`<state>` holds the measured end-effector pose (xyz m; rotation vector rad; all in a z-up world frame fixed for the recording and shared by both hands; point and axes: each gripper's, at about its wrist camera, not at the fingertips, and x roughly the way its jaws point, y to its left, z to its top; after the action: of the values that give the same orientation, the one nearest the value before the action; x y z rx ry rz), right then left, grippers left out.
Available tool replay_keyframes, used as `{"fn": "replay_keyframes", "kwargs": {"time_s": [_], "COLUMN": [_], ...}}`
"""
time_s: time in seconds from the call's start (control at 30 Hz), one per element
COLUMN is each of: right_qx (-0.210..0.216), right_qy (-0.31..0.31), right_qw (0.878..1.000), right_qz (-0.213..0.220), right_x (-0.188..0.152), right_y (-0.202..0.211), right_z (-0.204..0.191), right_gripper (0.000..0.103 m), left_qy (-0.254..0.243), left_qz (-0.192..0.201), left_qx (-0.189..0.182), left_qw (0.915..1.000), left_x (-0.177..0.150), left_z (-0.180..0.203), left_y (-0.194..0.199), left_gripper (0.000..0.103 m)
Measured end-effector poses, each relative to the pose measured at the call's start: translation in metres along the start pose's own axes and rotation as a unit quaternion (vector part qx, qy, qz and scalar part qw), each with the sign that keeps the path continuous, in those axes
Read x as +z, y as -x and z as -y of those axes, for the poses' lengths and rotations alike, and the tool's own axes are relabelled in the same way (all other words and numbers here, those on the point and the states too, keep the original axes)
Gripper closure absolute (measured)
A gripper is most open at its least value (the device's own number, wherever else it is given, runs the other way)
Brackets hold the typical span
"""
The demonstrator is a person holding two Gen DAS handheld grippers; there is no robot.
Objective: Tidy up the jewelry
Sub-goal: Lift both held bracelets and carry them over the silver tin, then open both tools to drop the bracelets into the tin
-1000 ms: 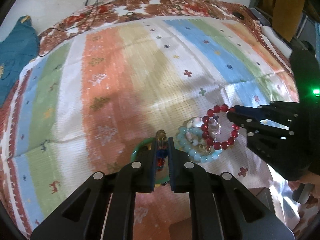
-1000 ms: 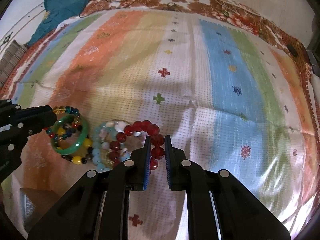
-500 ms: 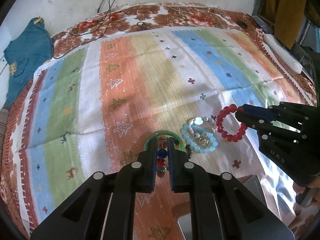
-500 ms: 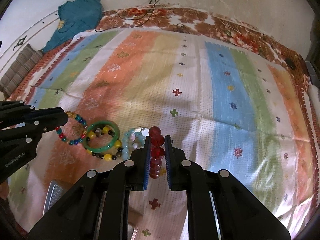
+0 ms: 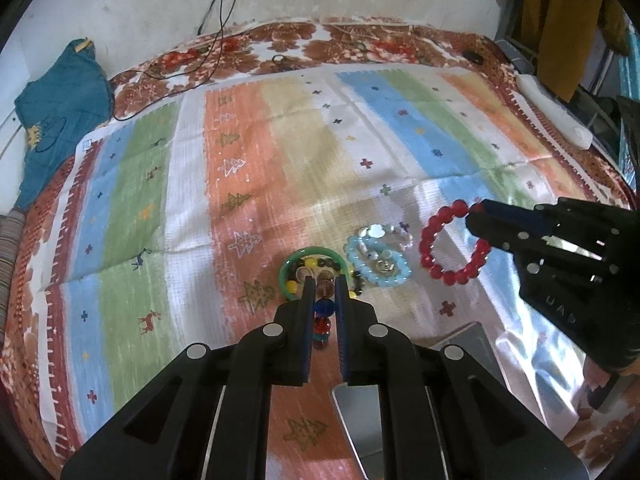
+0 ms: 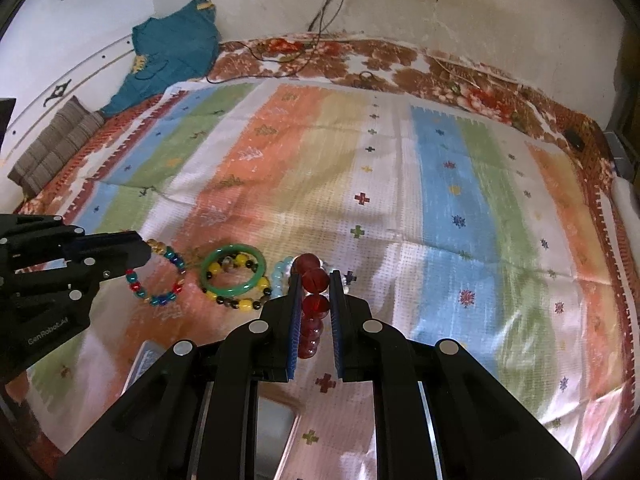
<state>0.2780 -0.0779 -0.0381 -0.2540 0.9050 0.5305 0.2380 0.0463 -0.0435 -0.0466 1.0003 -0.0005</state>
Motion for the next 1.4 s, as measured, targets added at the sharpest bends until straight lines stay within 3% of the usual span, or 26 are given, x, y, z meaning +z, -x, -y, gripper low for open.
{"fn": "replay_keyframes", "kwargs": {"time_s": [0.57,1.4], "right_qx": [0.011,0.040], "right_qy": [0.012,0.003], "right_qw": [1.000,0.999], "right_qz": [0.026,0.023], "right_x": [-0.017,-0.063], "right_y": [0.041,0.078], "right_z": [-0.013,-0.026], "right_gripper": [0.089,0.089], "left_qy": [0.012,0.021], "left_qz": [0.020,0.036], "left_qx": [-0.026,-0.048], "left_qw": [0.9994,0.9979], "left_x": [-0.025,-0.063], "left_z": [0.016,0.034], "left_y": [0.038,0.075], "left_gripper": [0.094,0.094]}}
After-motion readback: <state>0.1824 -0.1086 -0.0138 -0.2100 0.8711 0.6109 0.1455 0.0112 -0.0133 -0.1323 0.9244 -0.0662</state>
